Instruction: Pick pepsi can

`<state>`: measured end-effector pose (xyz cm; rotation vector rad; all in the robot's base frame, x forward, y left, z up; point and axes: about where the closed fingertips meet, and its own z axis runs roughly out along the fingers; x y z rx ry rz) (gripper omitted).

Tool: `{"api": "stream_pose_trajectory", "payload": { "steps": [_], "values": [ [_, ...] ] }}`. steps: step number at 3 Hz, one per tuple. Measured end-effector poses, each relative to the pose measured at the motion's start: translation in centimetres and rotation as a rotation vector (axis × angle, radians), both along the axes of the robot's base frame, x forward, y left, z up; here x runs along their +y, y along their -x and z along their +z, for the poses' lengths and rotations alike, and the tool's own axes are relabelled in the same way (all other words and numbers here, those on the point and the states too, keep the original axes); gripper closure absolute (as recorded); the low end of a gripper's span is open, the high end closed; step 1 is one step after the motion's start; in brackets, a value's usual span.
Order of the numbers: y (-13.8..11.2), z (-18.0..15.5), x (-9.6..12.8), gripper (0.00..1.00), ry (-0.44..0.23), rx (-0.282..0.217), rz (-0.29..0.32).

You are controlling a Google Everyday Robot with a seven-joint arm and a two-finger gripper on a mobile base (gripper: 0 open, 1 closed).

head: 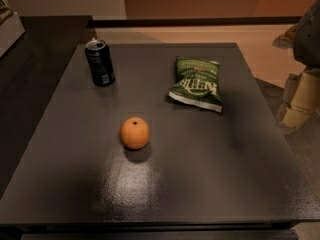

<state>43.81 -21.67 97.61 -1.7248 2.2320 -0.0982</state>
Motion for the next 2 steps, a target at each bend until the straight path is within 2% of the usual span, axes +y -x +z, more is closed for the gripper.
{"api": "stream_pose_trajectory", "payload": {
  "steps": [1, 2],
  "values": [
    [0.00, 0.00, 0.00, 0.00, 0.000, 0.000, 0.000],
    [-0.24, -0.07, 0.46, 0.00, -0.042, 0.048, 0.027]
  ]
}}
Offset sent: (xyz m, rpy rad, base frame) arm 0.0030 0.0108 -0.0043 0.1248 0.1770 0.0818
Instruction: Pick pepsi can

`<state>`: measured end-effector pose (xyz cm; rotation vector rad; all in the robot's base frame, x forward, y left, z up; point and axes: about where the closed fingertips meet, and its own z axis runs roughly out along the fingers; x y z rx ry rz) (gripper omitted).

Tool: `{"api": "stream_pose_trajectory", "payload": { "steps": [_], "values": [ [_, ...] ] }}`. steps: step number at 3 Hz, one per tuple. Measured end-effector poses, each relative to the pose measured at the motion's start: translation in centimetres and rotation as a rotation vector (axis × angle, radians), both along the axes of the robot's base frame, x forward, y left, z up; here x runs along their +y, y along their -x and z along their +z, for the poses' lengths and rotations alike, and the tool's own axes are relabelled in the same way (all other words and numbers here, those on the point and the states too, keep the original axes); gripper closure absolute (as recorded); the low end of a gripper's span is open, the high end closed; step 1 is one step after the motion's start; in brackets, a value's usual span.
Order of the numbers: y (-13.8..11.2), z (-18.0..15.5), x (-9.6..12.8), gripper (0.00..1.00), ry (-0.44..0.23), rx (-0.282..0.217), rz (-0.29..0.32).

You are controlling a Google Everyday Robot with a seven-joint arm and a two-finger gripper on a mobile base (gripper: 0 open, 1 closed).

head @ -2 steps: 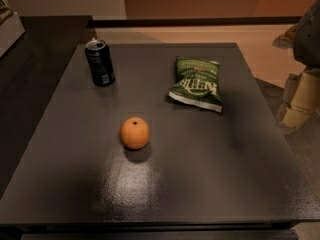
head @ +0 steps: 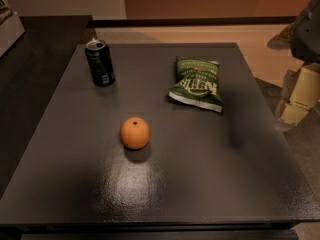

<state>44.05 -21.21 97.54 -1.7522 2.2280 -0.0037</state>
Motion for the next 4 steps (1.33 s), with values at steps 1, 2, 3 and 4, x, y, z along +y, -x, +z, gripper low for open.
{"api": "stream_pose_trajectory", "payload": {
  "steps": [1, 2, 3, 4],
  "values": [
    [-2.2, 0.0, 1.4, 0.00, -0.112, 0.079, 0.040],
    [-6.0, 1.0, 4.8, 0.00, -0.238, 0.089, 0.064],
    [-8.2, 1.3, 8.3, 0.00, -0.300, 0.062, 0.082],
    [-9.8, 0.4, 12.2, 0.00, -0.330, 0.028, 0.093]
  ]
}}
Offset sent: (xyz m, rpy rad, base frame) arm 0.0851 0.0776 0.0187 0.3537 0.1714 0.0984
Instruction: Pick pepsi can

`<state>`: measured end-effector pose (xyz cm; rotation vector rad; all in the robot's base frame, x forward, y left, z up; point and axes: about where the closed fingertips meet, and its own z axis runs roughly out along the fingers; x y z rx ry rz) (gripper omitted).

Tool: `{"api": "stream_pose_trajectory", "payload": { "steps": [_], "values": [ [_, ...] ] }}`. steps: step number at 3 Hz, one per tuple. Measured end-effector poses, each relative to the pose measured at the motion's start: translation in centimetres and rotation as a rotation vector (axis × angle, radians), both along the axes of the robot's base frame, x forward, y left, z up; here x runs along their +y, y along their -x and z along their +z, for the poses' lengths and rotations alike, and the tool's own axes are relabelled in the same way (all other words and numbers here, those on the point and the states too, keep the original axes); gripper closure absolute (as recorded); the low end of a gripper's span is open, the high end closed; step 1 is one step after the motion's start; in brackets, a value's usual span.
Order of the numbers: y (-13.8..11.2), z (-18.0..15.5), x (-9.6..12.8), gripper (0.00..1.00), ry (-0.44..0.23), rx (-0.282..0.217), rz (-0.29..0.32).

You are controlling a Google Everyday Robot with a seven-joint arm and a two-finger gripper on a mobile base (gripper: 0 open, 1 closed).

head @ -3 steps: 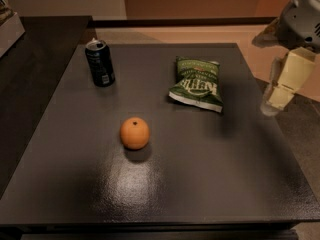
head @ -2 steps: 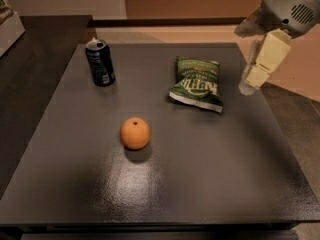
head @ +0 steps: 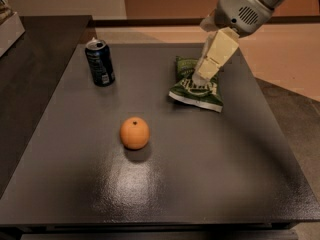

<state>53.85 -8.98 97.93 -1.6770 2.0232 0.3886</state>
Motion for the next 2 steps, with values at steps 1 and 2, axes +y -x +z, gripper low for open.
{"api": "stream_pose_trajectory", "payload": {
  "steps": [1, 2],
  "values": [
    [-1.2, -1.8, 3.4, 0.00, -0.008, -0.019, 0.007],
    [-2.5, -3.8, 6.7, 0.00, -0.021, -0.018, 0.022]
  ]
}}
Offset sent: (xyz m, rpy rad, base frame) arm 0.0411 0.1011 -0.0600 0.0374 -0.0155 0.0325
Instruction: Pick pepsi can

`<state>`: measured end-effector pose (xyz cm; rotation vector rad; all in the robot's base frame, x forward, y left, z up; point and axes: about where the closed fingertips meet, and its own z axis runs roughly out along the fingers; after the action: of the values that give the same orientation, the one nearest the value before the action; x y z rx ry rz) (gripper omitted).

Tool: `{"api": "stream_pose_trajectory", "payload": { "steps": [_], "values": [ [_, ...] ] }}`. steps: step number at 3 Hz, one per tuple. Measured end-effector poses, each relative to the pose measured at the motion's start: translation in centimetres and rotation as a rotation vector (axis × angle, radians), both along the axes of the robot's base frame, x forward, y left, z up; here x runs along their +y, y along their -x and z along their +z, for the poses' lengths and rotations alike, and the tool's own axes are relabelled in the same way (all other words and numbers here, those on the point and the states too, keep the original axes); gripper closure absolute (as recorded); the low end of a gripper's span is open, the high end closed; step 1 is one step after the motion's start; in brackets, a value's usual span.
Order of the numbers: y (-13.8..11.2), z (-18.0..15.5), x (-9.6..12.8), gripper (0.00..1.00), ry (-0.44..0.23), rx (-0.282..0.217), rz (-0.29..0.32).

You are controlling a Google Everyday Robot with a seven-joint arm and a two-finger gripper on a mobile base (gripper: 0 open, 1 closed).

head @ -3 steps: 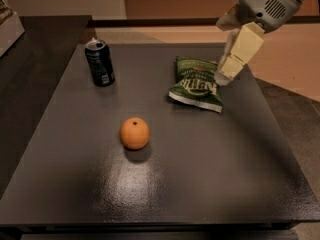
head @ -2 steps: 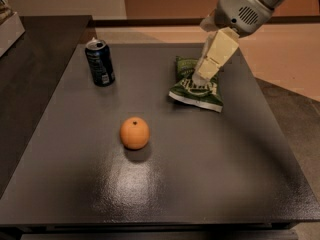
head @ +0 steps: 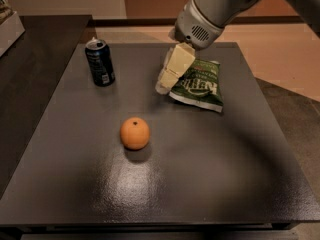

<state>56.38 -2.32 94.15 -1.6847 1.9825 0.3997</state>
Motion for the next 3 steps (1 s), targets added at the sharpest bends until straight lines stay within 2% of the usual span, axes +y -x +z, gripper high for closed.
{"api": "stream_pose_trajectory", "payload": {
  "steps": [3],
  "values": [
    [-4.6, -3.4, 8.7, 0.00, -0.031, -0.001, 0.022]
  ]
}}
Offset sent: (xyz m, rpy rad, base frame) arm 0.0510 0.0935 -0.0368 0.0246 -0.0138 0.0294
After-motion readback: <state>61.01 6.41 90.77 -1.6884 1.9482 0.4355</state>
